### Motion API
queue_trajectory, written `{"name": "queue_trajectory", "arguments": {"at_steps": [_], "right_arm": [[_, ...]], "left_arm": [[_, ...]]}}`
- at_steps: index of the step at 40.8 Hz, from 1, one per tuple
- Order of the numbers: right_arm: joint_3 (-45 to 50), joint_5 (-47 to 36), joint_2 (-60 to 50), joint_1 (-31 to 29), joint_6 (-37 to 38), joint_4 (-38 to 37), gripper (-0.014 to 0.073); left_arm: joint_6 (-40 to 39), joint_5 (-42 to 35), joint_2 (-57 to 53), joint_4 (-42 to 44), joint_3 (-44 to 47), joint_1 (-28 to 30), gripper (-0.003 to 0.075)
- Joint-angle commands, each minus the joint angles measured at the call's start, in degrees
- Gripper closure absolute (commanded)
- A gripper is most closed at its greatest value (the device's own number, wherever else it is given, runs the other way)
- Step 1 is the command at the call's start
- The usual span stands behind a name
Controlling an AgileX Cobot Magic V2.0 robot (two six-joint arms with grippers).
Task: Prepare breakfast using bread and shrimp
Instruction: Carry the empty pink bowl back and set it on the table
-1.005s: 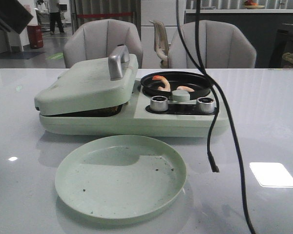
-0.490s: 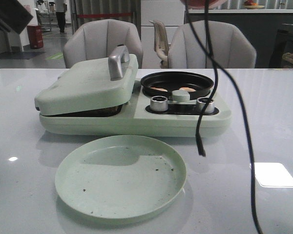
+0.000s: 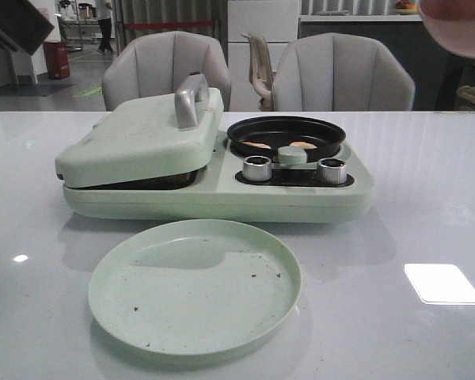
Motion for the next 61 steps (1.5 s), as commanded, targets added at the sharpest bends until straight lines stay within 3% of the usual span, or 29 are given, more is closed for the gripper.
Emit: {"name": "queue_trajectory", "arguments": {"at_steps": [1, 7, 14, 21, 29, 36, 40, 51, 61], "right_arm": [[6.24, -6.47, -3.28, -5.86, -3.88, 9.78, 0.055], [18.16, -14.83, -3.22, -10.78, -6.82, 18.51, 0.055], [29.51, -26.04, -3.18, -11.63, -6.82, 19.09, 0.055], [35.04, -31.81, -1.5, -11.63, -6.82, 19.06, 0.055], [35.57, -31.84, 1.7, -11.63, -6.82, 18.93, 0.0518], [35.57, -32.11, 3.02, -11.63, -6.82, 18.93, 0.0307], [35.57, -32.26, 3.06, -11.63, -6.82, 18.93, 0.0237], [33.71, -29.52, 1.23, -11.58, -6.82, 18.93, 0.0235], [32.06, -27.26, -9.1, -9.92, -6.82, 19.38, 0.0235]], "left_arm": [[-0.39, -3.79, -0.99, -0.31, -1.48, -0.42, 0.062], [-0.39, -3.79, -0.99, -0.31, -1.48, -0.42, 0.062], [-0.39, -3.79, -0.99, -0.31, -1.48, -0.42, 0.062], [-0.39, -3.79, -0.99, -0.31, -1.48, -0.42, 0.062], [-0.39, -3.79, -0.99, -0.31, -1.48, -0.42, 0.062], [-0.39, -3.79, -0.99, -0.31, -1.48, -0.42, 0.062], [-0.39, -3.79, -0.99, -0.31, -1.48, -0.42, 0.062], [-0.39, -3.79, -0.99, -0.31, -1.48, -0.42, 0.062], [-0.39, -3.79, -0.99, -0.31, -1.48, -0.42, 0.062]]}}
